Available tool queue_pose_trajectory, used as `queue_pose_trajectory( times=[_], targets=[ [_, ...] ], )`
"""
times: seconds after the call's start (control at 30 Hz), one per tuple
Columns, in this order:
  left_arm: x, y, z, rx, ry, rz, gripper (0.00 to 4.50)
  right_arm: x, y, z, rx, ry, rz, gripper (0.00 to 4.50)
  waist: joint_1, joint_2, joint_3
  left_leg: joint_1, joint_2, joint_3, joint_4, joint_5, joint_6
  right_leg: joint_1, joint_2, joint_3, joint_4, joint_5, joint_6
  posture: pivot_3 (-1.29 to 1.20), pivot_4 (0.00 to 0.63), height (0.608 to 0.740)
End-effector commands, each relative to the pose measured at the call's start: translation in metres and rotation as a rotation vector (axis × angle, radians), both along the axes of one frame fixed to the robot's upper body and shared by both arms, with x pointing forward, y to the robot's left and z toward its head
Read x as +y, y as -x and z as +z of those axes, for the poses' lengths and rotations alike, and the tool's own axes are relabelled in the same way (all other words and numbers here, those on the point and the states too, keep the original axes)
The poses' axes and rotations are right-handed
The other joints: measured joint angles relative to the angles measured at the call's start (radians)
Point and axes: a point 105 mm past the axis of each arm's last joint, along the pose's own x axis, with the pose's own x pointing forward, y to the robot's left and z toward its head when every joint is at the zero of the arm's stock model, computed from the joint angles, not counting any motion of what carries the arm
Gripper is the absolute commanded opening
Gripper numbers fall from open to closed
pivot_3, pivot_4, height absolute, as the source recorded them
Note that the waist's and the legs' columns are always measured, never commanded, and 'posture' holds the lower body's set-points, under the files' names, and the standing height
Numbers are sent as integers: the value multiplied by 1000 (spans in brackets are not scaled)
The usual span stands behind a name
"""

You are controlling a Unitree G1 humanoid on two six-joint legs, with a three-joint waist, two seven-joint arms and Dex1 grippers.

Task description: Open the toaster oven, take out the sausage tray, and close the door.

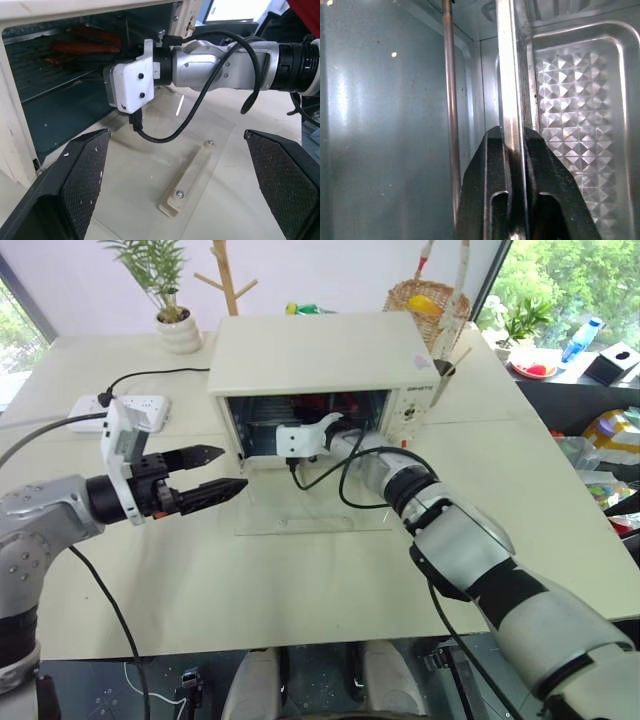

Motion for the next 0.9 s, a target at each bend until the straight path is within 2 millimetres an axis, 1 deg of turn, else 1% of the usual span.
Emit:
queue_pose_trajectory(
  times=[0.03,0.27,0.5,0.7,0.9],
  targets=[
    [-2,3,11,-61,2,-15,4500,5,-1,20,-49,-34,12,85,0,0,0,0,0,0,0,0,0,0,0,0,0,0,0,0,150,740],
    [-2,0,13,-63,9,-19,4500,5,1,16,-54,-31,26,85,0,0,0,0,0,0,0,0,0,0,0,0,0,0,0,0,150,740],
    [-5,-5,12,-62,14,-35,4500,9,8,7,-49,-20,81,85,1,0,0,0,0,0,0,0,0,0,0,0,0,0,0,0,150,740],
    [-9,-8,13,-64,20,-52,4500,13,13,6,-50,-26,117,85,1,0,0,0,0,0,0,0,0,0,0,0,0,0,0,0,150,740],
    [-10,-12,14,-68,25,-60,4500,12,20,1,-39,-31,147,85,0,0,0,0,0,0,0,0,0,0,0,0,0,0,0,0,150,740]
  ],
)
